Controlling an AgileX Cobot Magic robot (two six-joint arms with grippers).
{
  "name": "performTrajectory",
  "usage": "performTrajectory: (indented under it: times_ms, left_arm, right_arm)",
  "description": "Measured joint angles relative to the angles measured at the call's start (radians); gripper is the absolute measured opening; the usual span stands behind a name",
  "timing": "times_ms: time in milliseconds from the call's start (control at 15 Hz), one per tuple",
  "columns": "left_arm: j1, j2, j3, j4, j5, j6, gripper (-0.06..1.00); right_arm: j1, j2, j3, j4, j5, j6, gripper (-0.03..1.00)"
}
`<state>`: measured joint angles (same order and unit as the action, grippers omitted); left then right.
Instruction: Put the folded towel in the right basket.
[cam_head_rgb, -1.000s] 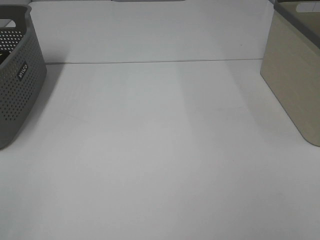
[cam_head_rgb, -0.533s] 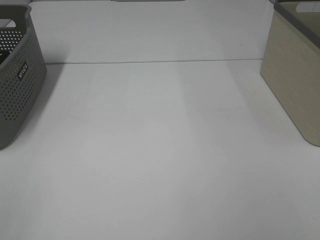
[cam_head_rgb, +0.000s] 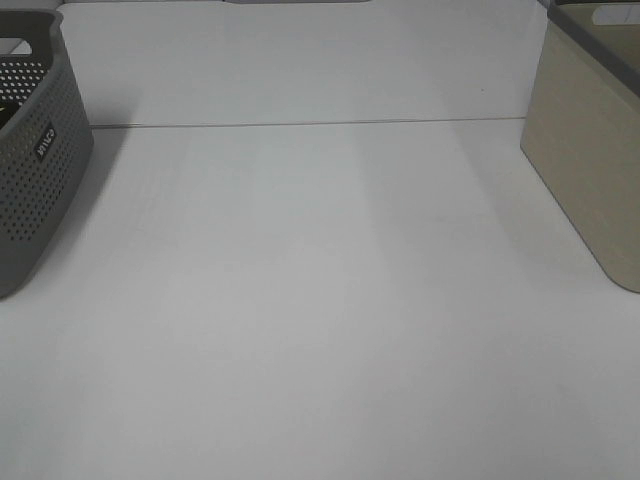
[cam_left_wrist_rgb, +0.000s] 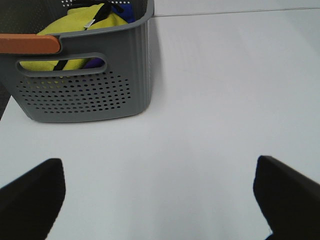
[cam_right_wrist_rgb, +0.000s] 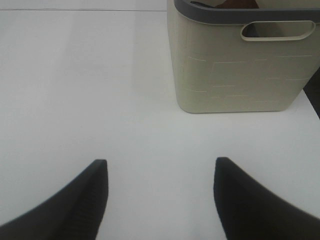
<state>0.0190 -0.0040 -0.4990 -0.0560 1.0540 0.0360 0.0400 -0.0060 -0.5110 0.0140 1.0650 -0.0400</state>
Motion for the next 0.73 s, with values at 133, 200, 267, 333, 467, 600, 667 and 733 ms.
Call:
performTrajectory:
  times_ms: [133,200,267,333,467,600,667,733]
  left_arm:
    - [0.000,0.000,0.000,0.000,0.000,0.000,0.97]
    - [0.000,0.000,0.000,0.000,0.000,0.000,0.97]
    - [0.000,0.000,0.000,0.000,0.000,0.000,0.97]
    - [0.000,0.000,0.000,0.000,0.000,0.000,0.97]
    - [0.000,0.000,0.000,0.000,0.000,0.000,0.97]
    - [0.000,0.000,0.000,0.000,0.000,0.000,0.97]
    - [0.000,0.000,0.000,0.000,0.000,0.000,0.97]
    - [0.000,0.000,0.000,0.000,0.000,0.000,0.97]
  right_arm:
    - [0.000,0.000,0.000,0.000,0.000,0.000,0.59]
    - [0.000,0.000,0.000,0.000,0.000,0.000,0.59]
    - [0.000,0.000,0.000,0.000,0.000,0.000,0.59]
    - [0.000,0.000,0.000,0.000,0.000,0.000,0.59]
    - [0.000,0.000,0.000,0.000,0.000,0.000,0.59]
    - [0.000,0.000,0.000,0.000,0.000,0.000,0.59]
    - [0.000,0.000,0.000,0.000,0.000,0.000,0.59]
    - [0.000,0.000,0.000,0.000,0.000,0.000,0.59]
